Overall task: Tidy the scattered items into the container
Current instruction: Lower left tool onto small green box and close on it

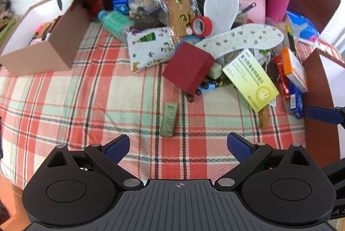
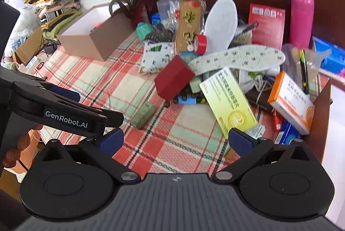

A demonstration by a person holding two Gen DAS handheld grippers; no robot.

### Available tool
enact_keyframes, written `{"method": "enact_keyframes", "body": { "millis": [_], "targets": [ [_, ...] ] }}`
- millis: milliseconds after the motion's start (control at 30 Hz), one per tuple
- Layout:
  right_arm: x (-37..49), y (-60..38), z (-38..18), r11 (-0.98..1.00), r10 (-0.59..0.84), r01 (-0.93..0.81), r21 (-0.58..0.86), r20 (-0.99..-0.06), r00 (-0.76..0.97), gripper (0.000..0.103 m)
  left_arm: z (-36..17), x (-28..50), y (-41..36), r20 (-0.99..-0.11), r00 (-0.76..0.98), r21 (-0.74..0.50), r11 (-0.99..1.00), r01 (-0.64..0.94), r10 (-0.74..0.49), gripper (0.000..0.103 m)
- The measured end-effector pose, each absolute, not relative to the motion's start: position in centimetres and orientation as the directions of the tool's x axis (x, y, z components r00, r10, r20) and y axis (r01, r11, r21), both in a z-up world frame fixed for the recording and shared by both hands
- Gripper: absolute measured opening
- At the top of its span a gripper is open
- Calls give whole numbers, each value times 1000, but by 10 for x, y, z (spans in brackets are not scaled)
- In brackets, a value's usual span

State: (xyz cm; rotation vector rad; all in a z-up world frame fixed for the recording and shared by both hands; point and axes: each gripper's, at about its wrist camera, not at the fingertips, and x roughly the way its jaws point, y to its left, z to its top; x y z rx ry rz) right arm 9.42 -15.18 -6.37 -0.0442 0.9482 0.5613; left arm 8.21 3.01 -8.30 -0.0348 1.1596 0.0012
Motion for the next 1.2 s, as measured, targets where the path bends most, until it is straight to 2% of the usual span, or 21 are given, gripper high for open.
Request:
{"method": "enact_keyframes", "body": {
  "millis": [367,600,867,1000,1167,1200],
  "targets": [
    [130,-148,-93,891,364,-420,171,-823,436,102,-134,120,37,-943,327,-50,999,22,-54,89],
    [167,-144,-112,907,292,-410,95,-844,450,102,-169,141,57,-962,263,-84,996,-23,-75,82],
    [201,-140,-140,920,205,-392,20,-877,436,102,-200,155,63,-977,187,-106,994,-14,-101,65],
    [210,-137,-149,917,190,-398,5,-885,424,102,-202,159,65,-976,190,-104,995,4,-103,64],
    [219,-132,-157,913,181,-408,-3,-893,413,102,-201,163,69,-977,190,-98,995,15,-99,50],
    [220,-131,-159,912,182,-409,-2,-894,409,102,-201,164,70,-977,189,-99,995,14,-100,43]
  ]
}}
